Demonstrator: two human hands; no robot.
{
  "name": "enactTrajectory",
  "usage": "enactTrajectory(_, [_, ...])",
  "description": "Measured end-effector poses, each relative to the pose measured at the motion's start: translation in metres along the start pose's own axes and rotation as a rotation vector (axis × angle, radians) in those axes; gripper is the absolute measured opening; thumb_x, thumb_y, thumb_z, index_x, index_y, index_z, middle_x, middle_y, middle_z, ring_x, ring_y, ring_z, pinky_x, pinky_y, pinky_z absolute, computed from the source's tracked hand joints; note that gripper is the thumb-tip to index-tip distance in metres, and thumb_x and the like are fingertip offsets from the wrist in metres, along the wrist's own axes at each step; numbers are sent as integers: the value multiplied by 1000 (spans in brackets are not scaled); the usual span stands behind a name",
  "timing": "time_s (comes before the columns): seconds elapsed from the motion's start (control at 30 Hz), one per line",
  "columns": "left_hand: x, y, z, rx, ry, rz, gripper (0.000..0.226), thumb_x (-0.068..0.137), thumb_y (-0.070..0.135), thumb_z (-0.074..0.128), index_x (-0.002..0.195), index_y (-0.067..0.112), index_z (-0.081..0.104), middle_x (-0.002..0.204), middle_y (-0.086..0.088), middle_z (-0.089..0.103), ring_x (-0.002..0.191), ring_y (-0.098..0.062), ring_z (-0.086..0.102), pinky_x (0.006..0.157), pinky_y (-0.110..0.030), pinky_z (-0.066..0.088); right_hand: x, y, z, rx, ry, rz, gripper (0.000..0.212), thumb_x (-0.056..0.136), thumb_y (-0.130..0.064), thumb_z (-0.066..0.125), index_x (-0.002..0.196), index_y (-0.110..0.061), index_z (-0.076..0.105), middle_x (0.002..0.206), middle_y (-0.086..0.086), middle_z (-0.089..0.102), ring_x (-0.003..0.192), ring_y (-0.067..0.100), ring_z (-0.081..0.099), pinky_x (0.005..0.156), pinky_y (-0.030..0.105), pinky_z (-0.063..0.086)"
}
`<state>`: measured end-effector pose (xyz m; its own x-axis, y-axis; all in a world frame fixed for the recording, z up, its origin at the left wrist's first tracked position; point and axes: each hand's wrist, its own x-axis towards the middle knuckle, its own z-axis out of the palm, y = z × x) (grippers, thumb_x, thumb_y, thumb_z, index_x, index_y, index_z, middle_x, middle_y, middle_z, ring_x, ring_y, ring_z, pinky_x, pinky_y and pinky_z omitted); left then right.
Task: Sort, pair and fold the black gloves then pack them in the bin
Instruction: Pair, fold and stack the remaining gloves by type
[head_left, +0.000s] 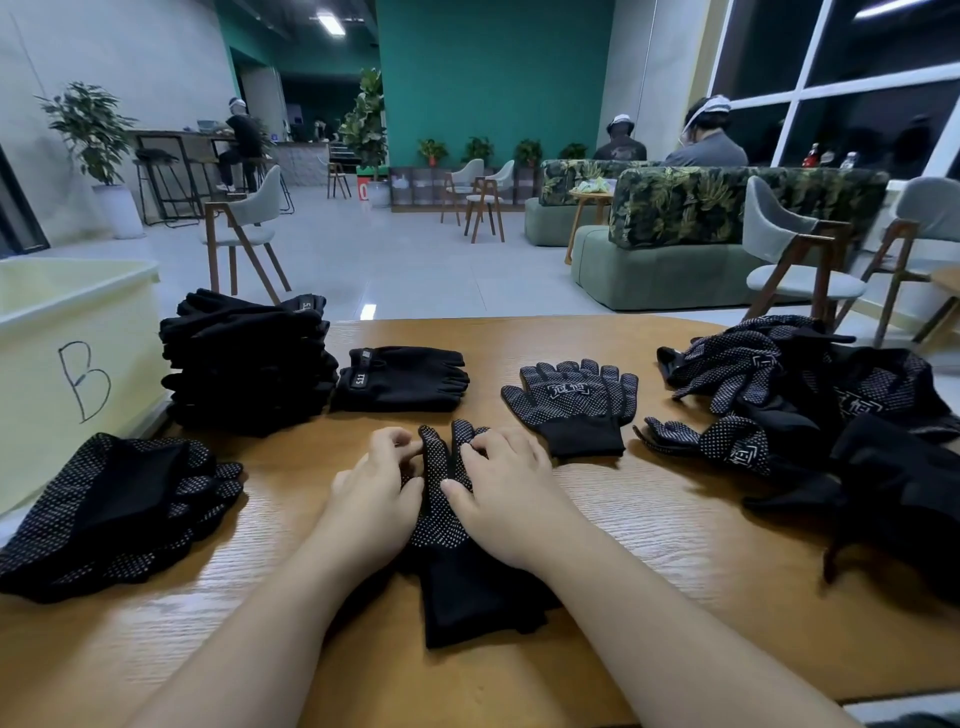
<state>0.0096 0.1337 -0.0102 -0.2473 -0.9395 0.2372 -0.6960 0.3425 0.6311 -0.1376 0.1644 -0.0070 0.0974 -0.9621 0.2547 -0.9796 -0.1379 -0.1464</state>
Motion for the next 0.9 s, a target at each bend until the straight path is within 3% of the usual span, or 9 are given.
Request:
enactTrajectory(0.13, [2,-2,1,118,-15,32,36,95,16,41,129,28,41,127,13,52,126,-7,41,104,-30,25,-2,2,-3,12,2,-2,47,97,-47,35,133,-19,47,143,0,36,136,19,19,115,44,9])
enactTrajectory(0.23, [4,-4,3,202,4,43,37,97,19,38,131,33,45,133,17,49,129,-6,35,102,-30,23,-3,4,-6,81,38,-14,48,95,-48,34,131,-23,52,142,-2,40,136,17,23,115,44,12])
enactTrajectory(0.33, [-1,-5,0,159,1,58,37,97,24,42,131,37,45,134,20,47,130,-8,35,102,-32,25,-9,13,-15,216,161,-41,36,94,-38,44,122,-23,61,131,-6,52,127,15,37,110,38,25])
enactTrajectory(0.43, [-8,-8,-8,134,32,43,36,94,31,52,130,32,46,130,13,50,127,-12,37,105,-36,29,-27,22,-17,406,179,-108,20,89,-27,57,104,-22,70,112,-12,62,113,7,47,102,31,37])
enactTrajectory(0.57, [-18,-20,-16,65,11,40,32,89,32,59,120,36,50,110,16,56,115,-12,46,103,-40,35,-60,22,-21,560,145,-189,20,81,-43,58,87,-28,70,97,-21,63,104,1,53,93,17,38])
enactTrajectory(0.63, [-25,-25,-19,-9,13,95,28,87,28,63,105,45,51,105,21,56,109,-10,51,99,-40,40,-73,19,-23,569,92,-240,19,79,-46,61,88,-32,68,99,-22,59,105,1,51,94,16,35])
enactTrajectory(0.7, [-36,-25,-24,-46,26,160,23,83,29,67,93,46,55,102,24,54,106,-5,49,96,-29,41,-81,15,-22,488,24,-280,23,77,-49,59,95,-35,64,103,-24,53,109,-1,45,97,19,31])
enactTrajectory(0.77, [-48,-22,-29,-65,-38,273,21,75,46,64,96,45,61,105,27,51,109,1,44,93,-16,36,-84,13,-20,421,-9,-294,25,76,-47,54,98,-36,60,105,-23,48,108,-2,40,99,21,28])
enactTrajectory(0.9, [-65,-13,-28,-28,-158,475,28,73,50,56,101,54,60,112,30,48,114,4,37,96,-18,27,-83,11,-23,431,-7,-268,13,77,-40,50,88,-36,56,97,-21,48,102,-1,42,95,19,27])
